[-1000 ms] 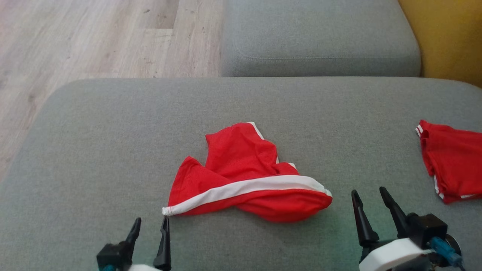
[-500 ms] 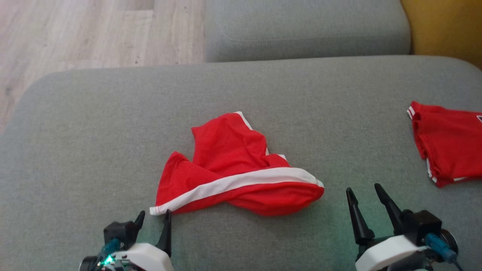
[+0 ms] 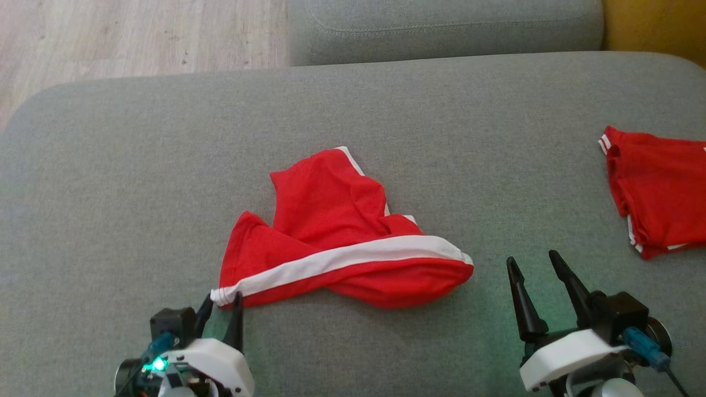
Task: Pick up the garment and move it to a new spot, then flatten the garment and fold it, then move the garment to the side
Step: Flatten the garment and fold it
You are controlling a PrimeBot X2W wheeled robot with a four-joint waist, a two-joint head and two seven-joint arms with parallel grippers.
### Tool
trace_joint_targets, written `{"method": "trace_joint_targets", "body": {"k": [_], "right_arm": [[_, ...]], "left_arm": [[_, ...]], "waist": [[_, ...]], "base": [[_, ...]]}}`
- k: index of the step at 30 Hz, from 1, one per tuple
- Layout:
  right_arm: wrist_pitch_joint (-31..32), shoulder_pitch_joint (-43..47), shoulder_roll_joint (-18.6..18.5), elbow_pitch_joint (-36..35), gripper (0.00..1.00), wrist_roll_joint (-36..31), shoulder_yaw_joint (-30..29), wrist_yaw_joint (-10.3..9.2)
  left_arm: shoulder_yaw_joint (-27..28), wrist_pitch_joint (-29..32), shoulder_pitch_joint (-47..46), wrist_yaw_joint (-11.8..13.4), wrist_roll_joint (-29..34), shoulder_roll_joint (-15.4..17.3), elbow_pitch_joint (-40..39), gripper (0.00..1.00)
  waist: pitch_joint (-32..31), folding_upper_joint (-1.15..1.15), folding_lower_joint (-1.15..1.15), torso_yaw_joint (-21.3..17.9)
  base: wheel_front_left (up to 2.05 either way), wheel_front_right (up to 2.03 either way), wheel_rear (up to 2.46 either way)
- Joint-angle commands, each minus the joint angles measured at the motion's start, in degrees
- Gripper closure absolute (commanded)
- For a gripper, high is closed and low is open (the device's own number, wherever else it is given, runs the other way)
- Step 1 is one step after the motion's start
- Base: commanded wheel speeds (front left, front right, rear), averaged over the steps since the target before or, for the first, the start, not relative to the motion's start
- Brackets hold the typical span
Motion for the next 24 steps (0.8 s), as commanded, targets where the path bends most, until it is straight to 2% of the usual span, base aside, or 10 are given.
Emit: {"method": "trace_joint_targets", "body": {"k": [1, 4, 7, 9, 17, 24], "right_arm": [[-0.21, -2.38, -0.28, -1.99, 0.00, -0.23, 1.13, 0.37], [-0.40, -2.57, -0.28, -1.77, 0.00, -0.15, 0.92, 0.37], [-0.42, -2.72, -0.28, -1.52, 0.00, -0.07, 0.91, 0.37], [-0.11, -2.73, -0.28, -1.10, 0.00, 0.07, 0.69, 0.37], [4.64, -4.91, -0.28, 0.45, 0.00, 5.54, 1.32, 0.37], [12.46, -9.21, -0.28, 1.64, 0.00, 8.80, 2.63, 0.37]], "left_arm": [[2.20, -0.95, -3.53, -0.33, -0.27, 0.72, -0.75, 0.32], [1.84, -1.33, -4.25, -0.84, -0.18, 0.42, -0.20, 0.59], [1.73, -1.79, -4.60, -1.10, -0.17, 0.30, 0.02, 0.74], [1.58, -1.95, -4.80, -1.26, -0.16, 0.18, 0.19, 1.00], [1.90, -4.00, -4.94, -1.06, -0.22, -0.11, -0.17, 1.00], [2.01, -4.86, -3.72, -0.63, -0.40, 0.32, -1.06, 1.00]], "waist": [[0.08, 0.00, -0.01, 0.03], [0.17, 0.00, -0.01, 0.08], [0.24, 0.00, -0.01, 0.05], [0.31, 0.00, -0.01, 0.03], [0.71, 0.00, -0.01, 0.12], [0.78, 0.00, -0.01, 1.12]], "base": [[0.00, 0.00, 0.00], [0.00, 0.00, 0.00], [0.00, 0.00, 0.00], [0.00, 0.00, 0.00], [0.00, 0.00, 0.00], [0.00, 0.00, 0.00]]}}
